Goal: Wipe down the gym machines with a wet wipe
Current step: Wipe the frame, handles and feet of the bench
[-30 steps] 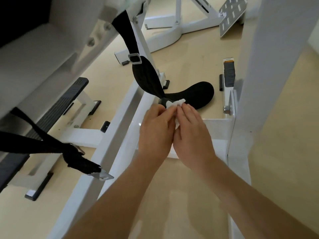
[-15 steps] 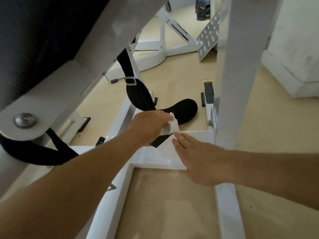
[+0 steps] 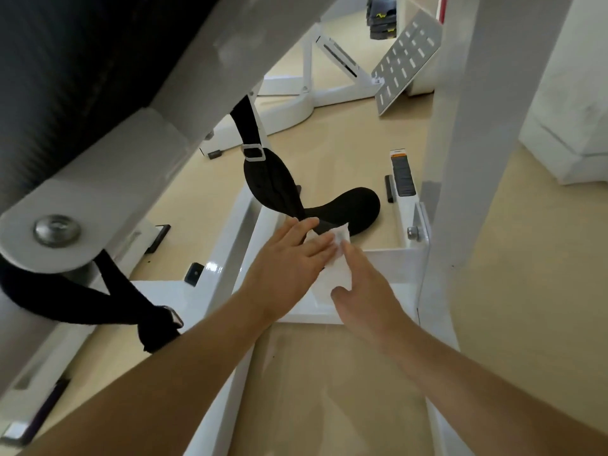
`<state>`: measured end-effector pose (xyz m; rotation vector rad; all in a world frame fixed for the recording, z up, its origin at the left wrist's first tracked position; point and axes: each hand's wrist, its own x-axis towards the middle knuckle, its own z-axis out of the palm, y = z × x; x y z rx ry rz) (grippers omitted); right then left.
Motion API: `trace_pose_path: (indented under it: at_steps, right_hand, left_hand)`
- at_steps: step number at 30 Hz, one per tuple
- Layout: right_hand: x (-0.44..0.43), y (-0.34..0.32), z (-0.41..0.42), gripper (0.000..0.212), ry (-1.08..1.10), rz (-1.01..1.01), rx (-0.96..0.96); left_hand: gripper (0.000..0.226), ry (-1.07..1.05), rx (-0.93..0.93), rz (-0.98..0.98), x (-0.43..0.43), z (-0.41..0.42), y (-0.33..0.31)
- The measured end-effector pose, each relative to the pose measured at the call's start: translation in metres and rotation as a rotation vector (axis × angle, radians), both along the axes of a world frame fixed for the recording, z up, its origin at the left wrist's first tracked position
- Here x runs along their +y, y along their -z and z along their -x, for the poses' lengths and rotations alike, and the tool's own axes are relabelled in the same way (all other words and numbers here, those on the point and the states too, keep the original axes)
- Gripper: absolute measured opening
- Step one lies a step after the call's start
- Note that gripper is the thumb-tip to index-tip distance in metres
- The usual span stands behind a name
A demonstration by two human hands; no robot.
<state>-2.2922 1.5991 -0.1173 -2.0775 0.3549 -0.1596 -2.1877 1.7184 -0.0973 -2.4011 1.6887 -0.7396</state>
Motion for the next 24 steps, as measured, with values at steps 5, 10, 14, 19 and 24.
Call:
trace_pose_path:
  at_steps: [5, 10, 14, 19, 24]
  right_hand:
    - [-0.003, 0.002, 0.002, 0.067, 0.109, 0.105, -0.092]
    - [0.001, 0.003, 0.000, 0.061, 0.153, 0.052, -0.170]
    - [0.002, 0.010, 0.001, 0.057, 0.153, 0.012, -0.175]
    - [0.001, 0.006, 0.002, 0.059, 0.200, -0.005, -0.182]
    - [0.004, 0.008, -0.008, 0.060, 0.216, 0.067, -0.255]
  left_hand:
    - [0.029, -0.062, 0.078, 0.167, -0.003, 0.015, 0.009]
    - [0.031, -0.127, 0.258, 0.180, -0.015, 0.001, 0.014]
    - [0.031, -0.134, 0.310, 0.115, 0.009, -0.005, 0.030]
    - [0.023, -0.415, 0.471, 0.265, 0.036, -0.001, 0.032]
    - [0.023, -0.141, 0.345, 0.337, -0.007, -0.003, 0.012]
